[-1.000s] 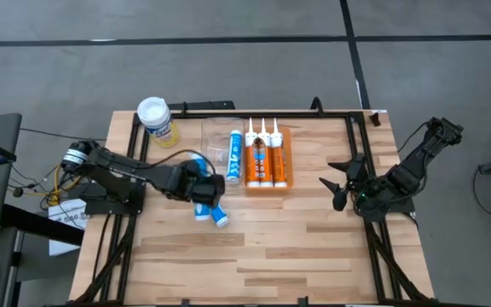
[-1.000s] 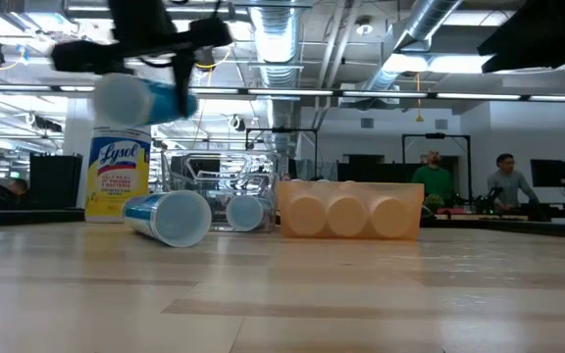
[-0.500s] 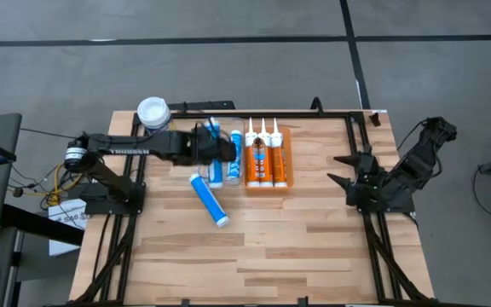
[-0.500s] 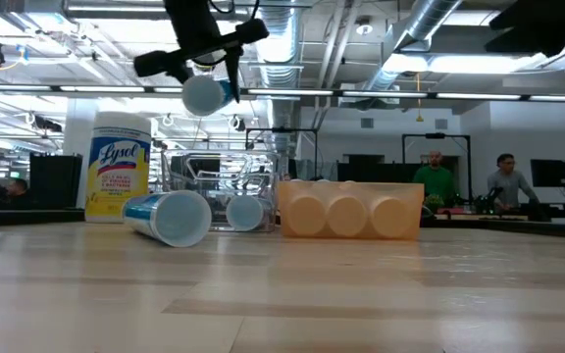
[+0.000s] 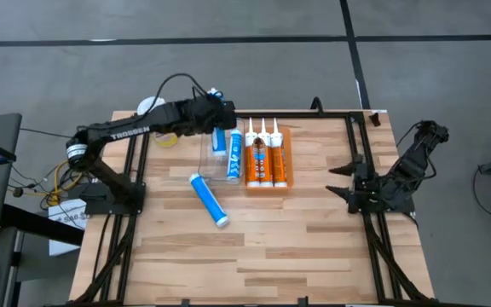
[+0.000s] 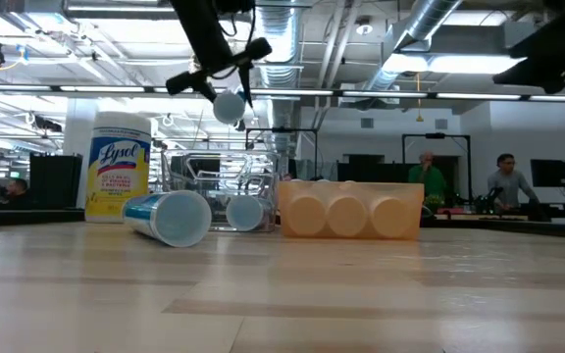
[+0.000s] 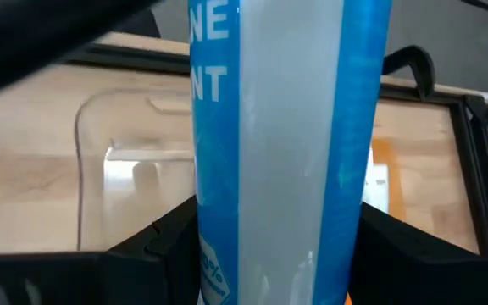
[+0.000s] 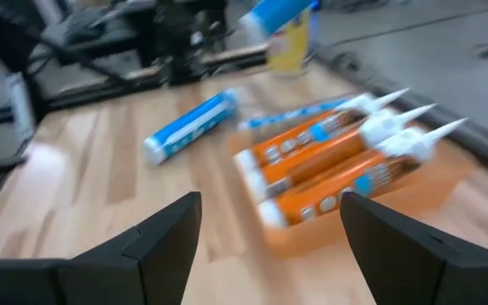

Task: Pick & place silicon tubes, Sealant and Lysol wipes
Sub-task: Put the left blue sealant into the transparent bin

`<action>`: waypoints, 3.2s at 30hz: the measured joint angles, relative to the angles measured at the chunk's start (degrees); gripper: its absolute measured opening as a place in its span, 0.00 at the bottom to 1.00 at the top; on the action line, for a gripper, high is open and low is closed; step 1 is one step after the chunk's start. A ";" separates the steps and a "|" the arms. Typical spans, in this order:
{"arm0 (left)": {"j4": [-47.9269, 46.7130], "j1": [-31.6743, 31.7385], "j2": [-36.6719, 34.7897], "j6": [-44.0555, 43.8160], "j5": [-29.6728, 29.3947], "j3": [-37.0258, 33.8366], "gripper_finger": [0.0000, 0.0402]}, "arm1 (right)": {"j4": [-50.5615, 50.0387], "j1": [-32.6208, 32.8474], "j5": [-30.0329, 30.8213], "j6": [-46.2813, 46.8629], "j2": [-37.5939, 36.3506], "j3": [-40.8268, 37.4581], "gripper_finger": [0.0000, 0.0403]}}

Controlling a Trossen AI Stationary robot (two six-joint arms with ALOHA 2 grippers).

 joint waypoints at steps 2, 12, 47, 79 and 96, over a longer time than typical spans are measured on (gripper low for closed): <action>1.12 2.03 0.84 1.04 1.85 0.00 0.50 | 0.15 -0.77 -3.47 -1.41 -0.54 -0.23 0.69; 2.62 6.87 9.80 2.93 10.38 0.00 0.50 | 6.07 -6.41 -17.08 -7.85 -0.01 -0.29 0.69; -4.98 6.33 19.05 2.88 10.05 0.00 0.50 | 12.00 -14.36 -17.77 -11.47 -0.11 -4.33 0.69; -8.32 6.00 23.59 2.63 16.16 1.40 0.50 | 12.01 -16.83 -17.77 -11.46 -0.11 -4.32 0.69; -4.61 5.92 26.48 3.77 17.50 1.40 0.68 | 12.19 -16.83 -17.83 -11.41 -0.08 -4.31 0.69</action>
